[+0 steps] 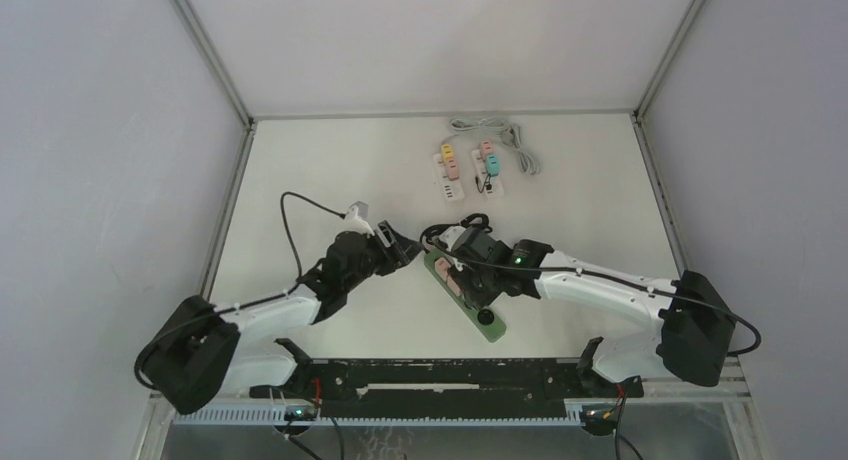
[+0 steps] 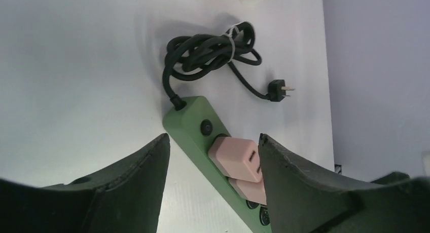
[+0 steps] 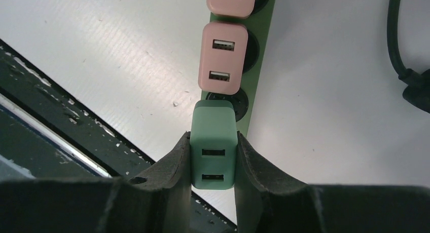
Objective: Insert the plug
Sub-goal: Insert the plug into the socket.
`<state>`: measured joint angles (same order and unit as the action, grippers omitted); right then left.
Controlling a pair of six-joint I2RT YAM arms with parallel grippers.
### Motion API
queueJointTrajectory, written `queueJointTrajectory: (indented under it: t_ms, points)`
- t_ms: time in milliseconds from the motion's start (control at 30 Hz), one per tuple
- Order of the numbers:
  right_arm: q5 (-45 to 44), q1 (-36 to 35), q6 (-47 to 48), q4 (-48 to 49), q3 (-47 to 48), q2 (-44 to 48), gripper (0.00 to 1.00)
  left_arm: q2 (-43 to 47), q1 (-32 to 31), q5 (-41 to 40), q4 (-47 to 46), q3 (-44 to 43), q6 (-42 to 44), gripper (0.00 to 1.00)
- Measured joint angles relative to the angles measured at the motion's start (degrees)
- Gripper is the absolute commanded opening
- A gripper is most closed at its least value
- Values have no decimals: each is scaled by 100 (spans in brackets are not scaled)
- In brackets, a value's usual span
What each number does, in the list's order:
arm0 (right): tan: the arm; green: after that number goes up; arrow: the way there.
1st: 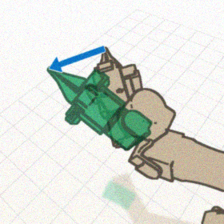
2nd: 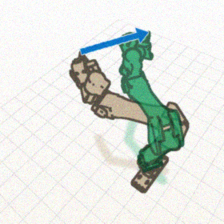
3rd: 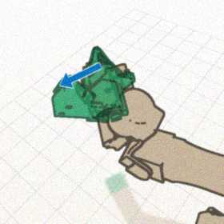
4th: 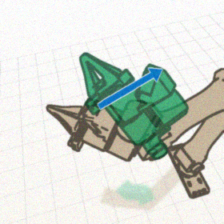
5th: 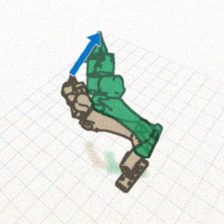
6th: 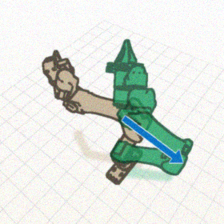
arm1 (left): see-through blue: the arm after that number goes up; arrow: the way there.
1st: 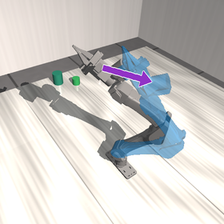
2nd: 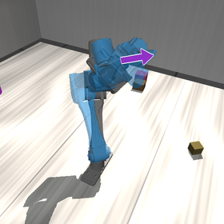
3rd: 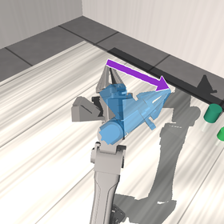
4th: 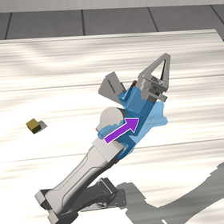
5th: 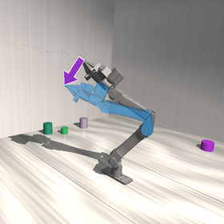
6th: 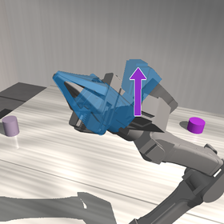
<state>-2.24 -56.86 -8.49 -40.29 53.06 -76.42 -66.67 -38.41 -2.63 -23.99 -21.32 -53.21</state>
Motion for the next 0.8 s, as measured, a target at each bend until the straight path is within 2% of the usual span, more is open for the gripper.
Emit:
queueJointTrajectory:
  t_ms: [300, 800]
  points:
    - [-254, -63, 37, 101, -151, -153, 0, -1449, 304, 957, -815, 0, -686, 58]
    - [-343, -105, 35, 205, -168, -155, 0, -2409, 332, 1279, -1292, -96, -1032, 46]
